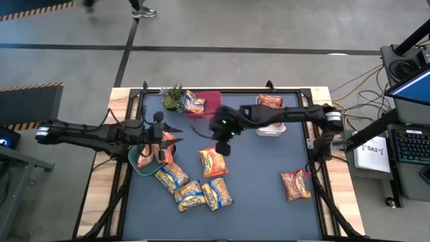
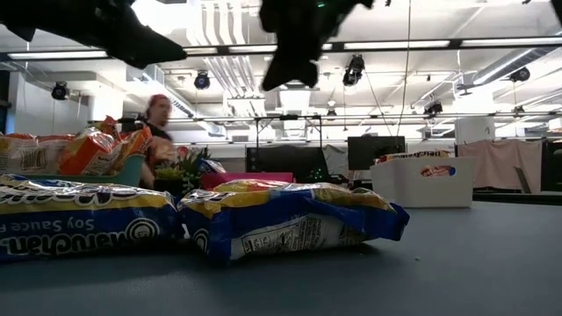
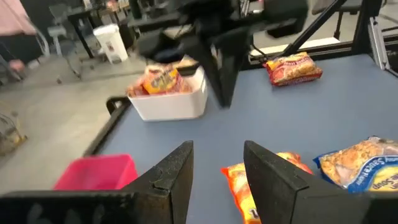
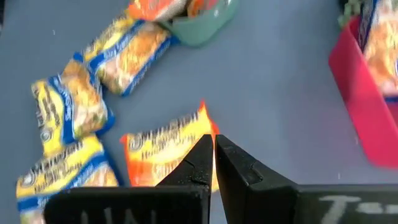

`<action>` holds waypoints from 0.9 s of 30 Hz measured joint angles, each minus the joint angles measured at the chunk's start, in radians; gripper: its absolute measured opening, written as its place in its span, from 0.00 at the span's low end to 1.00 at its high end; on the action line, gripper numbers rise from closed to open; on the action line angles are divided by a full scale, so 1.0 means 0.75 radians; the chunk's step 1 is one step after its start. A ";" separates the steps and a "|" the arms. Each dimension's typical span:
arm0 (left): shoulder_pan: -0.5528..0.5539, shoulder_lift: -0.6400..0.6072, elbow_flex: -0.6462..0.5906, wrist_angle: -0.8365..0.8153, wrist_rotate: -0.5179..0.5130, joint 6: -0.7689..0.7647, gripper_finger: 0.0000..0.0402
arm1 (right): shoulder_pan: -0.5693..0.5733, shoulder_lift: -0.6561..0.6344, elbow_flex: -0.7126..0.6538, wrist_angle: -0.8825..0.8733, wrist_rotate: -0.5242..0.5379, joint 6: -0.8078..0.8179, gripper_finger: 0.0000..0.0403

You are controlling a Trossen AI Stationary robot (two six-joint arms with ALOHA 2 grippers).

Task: Sort Maruchan noodles
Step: Put the orange noodle pack into the green bin

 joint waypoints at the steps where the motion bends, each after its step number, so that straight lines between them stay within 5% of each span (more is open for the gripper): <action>1: 0.000 0.013 0.000 -0.003 0.000 -0.024 0.31 | 0.015 -0.034 -0.052 0.016 0.018 0.008 0.02; 10: -0.004 0.145 0.000 0.070 0.003 -0.305 0.31 | 0.104 -0.354 -0.490 0.093 0.073 0.159 0.02; 15: -0.014 0.248 0.000 0.202 0.112 -0.417 0.31 | 0.139 -0.486 -0.721 0.233 0.132 0.191 0.02; 27: -0.100 0.523 0.110 0.404 0.150 -0.590 0.31 | 0.141 -0.564 -1.040 0.585 0.131 0.194 0.02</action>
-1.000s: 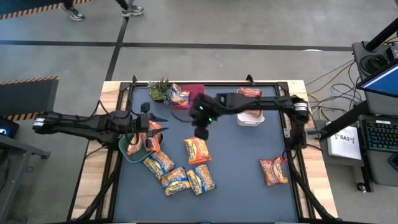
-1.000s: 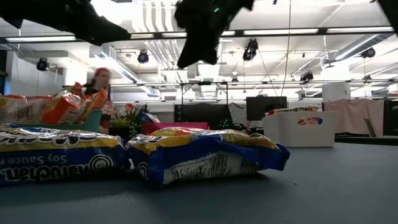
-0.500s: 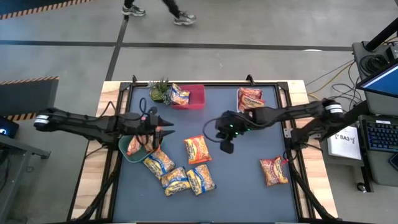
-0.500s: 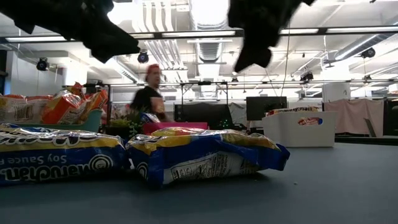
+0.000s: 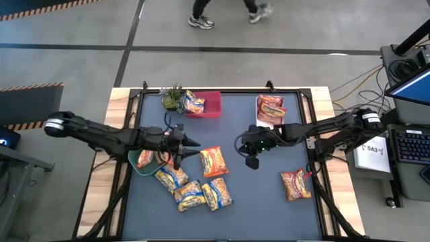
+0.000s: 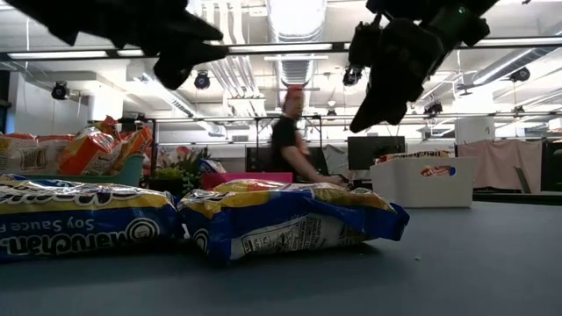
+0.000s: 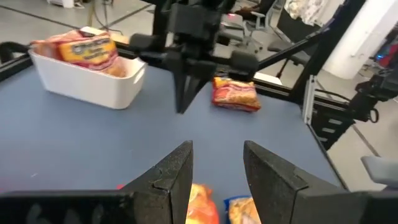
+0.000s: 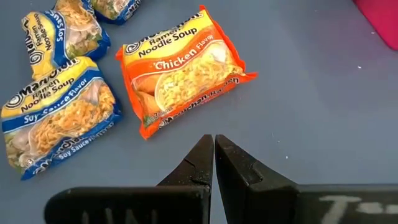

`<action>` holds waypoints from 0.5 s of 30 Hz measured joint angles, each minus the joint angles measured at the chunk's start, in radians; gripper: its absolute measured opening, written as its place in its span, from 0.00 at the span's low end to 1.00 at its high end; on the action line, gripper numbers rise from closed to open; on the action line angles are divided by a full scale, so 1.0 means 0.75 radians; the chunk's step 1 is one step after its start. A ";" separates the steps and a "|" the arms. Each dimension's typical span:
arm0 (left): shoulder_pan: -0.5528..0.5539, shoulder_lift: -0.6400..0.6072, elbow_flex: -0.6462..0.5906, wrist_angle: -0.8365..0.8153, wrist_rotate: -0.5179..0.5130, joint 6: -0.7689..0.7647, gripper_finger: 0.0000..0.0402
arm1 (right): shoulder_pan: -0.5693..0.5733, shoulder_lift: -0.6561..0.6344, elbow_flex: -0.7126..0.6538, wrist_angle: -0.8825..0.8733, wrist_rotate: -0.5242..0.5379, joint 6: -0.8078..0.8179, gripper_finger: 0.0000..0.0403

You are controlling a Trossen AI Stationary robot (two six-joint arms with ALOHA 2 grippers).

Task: Sort Maruchan noodles
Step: Put the orange noodle pack into the green bin

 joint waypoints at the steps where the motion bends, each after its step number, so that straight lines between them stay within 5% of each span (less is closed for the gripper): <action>1: -0.009 0.030 0.028 -0.006 0.000 0.000 0.31 | 0.000 0.000 -0.015 0.022 0.000 -0.002 0.02; 15: -0.178 0.369 0.543 -0.907 0.001 -0.047 0.31 | 0.040 0.017 -0.055 0.090 -0.001 0.022 0.02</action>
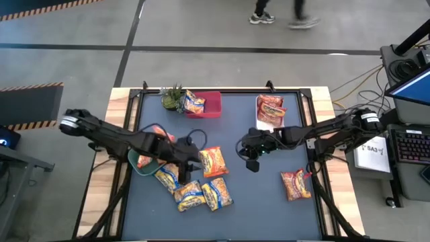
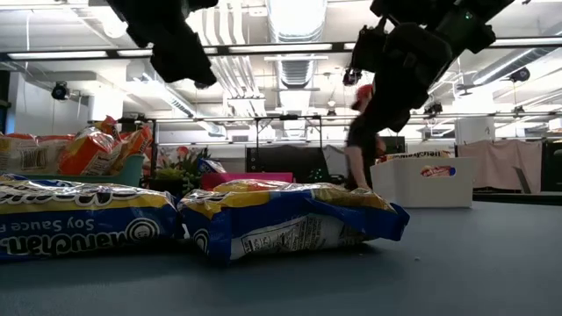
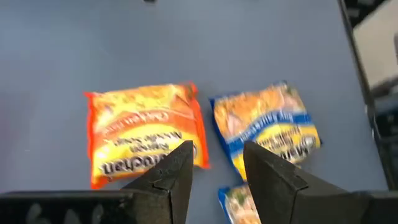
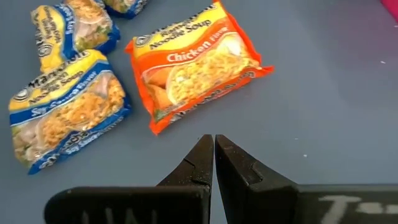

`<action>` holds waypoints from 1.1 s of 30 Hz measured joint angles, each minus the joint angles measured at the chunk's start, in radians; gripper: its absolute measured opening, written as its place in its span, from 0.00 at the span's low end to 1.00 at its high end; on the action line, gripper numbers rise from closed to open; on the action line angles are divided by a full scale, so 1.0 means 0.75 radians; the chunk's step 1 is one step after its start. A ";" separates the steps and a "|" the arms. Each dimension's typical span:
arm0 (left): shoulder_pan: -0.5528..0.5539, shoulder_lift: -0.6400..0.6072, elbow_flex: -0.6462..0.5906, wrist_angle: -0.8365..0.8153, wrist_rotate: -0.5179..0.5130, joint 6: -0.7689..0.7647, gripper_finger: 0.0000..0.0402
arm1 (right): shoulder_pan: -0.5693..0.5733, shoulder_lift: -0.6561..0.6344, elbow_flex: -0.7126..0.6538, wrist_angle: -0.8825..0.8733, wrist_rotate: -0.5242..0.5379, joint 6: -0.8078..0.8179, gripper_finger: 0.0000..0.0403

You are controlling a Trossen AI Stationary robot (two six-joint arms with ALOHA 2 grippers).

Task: Sort Maruchan noodles
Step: Put the orange noodle pack into the green bin

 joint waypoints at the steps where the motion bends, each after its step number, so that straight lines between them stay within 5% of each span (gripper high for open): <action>1: -0.012 0.024 0.021 -0.021 -0.001 0.010 0.31 | 0.004 0.000 0.000 0.004 -0.001 0.004 0.02; 13: -0.046 0.278 0.050 -0.005 -0.015 0.040 0.31 | 0.012 0.091 -0.002 0.125 -0.004 0.281 0.08; 25: -0.047 0.417 0.048 0.002 -0.088 0.087 0.31 | 0.009 0.283 -0.002 0.380 -0.008 0.674 0.43; 33: -0.045 0.455 0.046 0.009 -0.256 0.184 0.31 | 0.003 0.448 0.034 0.503 -0.003 0.812 0.63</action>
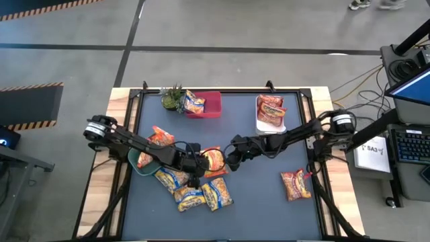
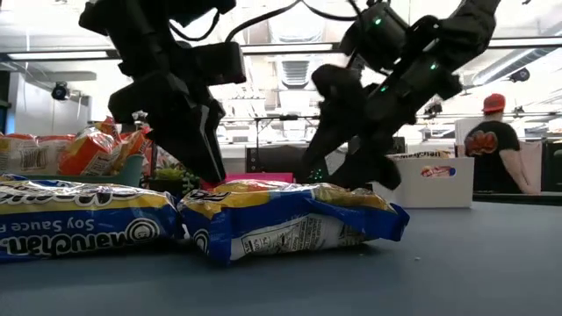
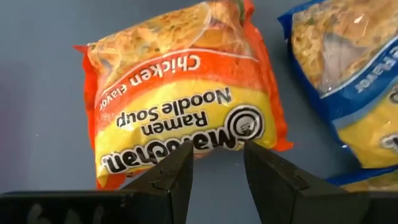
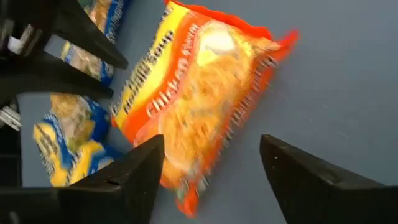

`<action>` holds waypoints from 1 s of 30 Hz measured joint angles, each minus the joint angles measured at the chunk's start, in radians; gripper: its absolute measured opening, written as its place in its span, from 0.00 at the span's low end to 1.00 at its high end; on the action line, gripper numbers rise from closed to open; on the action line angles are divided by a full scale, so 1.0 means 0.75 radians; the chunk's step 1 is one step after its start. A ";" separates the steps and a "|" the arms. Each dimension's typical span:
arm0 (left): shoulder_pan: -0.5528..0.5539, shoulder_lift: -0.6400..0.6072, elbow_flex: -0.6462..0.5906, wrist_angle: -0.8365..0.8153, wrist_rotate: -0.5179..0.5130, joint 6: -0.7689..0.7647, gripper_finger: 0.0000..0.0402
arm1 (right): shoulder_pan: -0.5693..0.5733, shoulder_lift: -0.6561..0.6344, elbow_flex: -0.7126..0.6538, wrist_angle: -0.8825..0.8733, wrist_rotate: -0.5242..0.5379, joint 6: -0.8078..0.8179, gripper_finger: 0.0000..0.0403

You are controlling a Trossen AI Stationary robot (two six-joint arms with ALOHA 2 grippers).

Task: Sort Maruchan noodles
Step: Put the orange noodle pack into the green bin

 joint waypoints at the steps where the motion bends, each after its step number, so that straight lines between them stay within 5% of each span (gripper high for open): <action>1: 0.000 0.003 -0.001 -0.001 -0.002 0.008 0.31 | -0.001 0.025 0.009 0.034 0.000 0.003 0.65; 15: 0.008 0.006 -0.064 0.050 -0.005 0.025 0.31 | -0.029 0.262 0.197 0.113 -0.111 -0.054 0.77; 25: 0.011 0.005 -0.104 0.106 -0.001 0.024 0.31 | -0.047 0.291 0.221 0.176 -0.207 -0.088 0.73; 30: 0.012 0.005 -0.105 0.108 0.000 0.023 0.31 | -0.051 0.290 0.216 0.179 -0.213 -0.089 0.62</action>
